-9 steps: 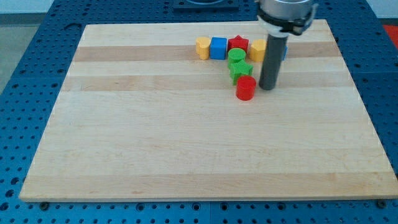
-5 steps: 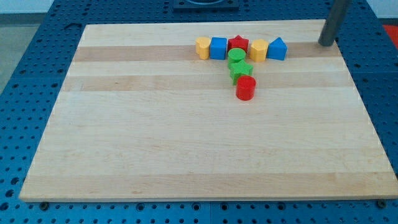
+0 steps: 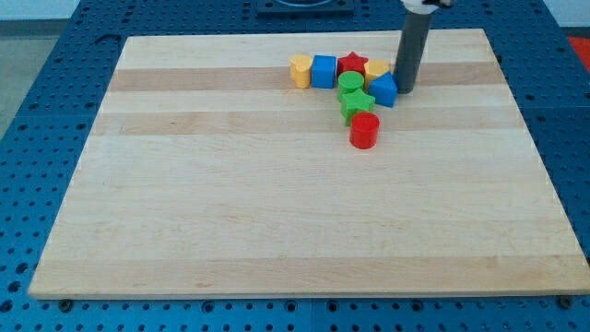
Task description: Slide the blue triangle to the center of the board
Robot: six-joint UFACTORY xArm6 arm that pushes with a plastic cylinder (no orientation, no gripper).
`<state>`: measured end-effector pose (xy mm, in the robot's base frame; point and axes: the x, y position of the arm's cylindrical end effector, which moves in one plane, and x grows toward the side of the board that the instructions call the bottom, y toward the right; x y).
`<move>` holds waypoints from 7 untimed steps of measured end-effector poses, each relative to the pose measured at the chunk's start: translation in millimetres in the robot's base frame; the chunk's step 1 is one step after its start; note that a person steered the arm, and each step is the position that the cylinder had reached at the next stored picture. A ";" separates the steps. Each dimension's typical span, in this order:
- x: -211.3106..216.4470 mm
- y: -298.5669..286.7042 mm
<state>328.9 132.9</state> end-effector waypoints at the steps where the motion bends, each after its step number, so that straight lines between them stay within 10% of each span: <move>1: 0.3 11.5; 5: 8.3 -148.4; 7: -2.4 -122.8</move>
